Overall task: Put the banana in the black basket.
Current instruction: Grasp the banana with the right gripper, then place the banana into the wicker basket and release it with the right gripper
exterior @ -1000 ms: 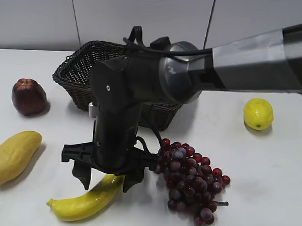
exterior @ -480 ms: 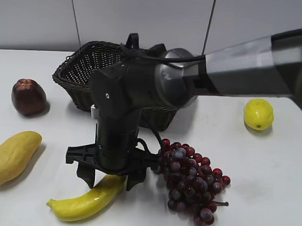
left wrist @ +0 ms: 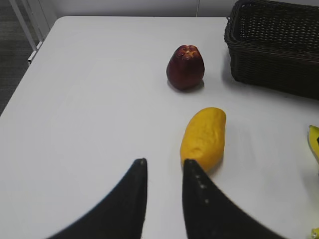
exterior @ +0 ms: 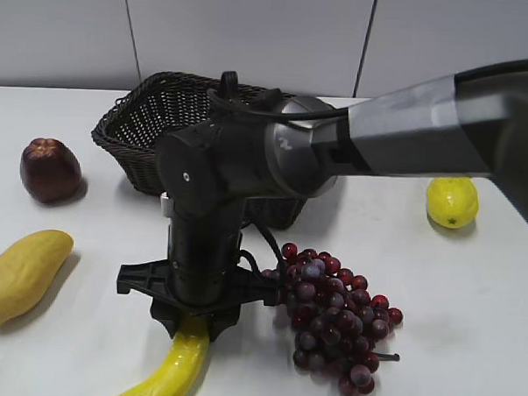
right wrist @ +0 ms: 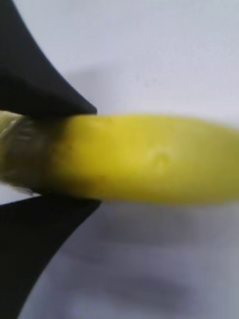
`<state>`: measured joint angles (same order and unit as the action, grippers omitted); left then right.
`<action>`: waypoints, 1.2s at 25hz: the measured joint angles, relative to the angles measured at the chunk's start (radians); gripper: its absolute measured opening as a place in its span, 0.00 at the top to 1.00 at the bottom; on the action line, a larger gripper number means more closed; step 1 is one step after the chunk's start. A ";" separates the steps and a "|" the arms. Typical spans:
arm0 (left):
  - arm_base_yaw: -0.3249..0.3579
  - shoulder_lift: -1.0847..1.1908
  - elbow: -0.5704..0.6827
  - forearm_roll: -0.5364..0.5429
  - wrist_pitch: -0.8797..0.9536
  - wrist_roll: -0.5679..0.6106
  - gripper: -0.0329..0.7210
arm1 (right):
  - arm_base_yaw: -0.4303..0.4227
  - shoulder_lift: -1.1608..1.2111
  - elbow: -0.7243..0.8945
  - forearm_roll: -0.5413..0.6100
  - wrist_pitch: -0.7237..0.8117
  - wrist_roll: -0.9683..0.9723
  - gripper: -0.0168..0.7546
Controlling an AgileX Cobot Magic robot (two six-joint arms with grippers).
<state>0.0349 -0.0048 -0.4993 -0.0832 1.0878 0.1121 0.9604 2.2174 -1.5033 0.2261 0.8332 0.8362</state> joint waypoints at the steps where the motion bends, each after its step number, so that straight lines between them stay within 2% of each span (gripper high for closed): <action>1: 0.000 0.000 0.000 0.000 0.000 0.000 0.64 | 0.000 0.000 0.000 0.000 0.000 0.000 0.53; 13: 0.000 0.000 0.000 0.000 0.000 0.000 0.64 | 0.000 -0.026 -0.023 -0.008 0.009 -0.137 0.53; 23: 0.000 0.000 0.000 0.000 0.000 0.000 0.64 | 0.000 -0.117 -0.208 0.000 0.155 -0.356 0.53; 30: 0.000 0.000 0.000 0.000 0.000 0.000 0.64 | -0.016 -0.127 -0.402 -0.108 0.212 -0.395 0.53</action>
<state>0.0349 -0.0048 -0.4993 -0.0832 1.0878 0.1121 0.9443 2.0908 -1.9054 0.1176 1.0449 0.4416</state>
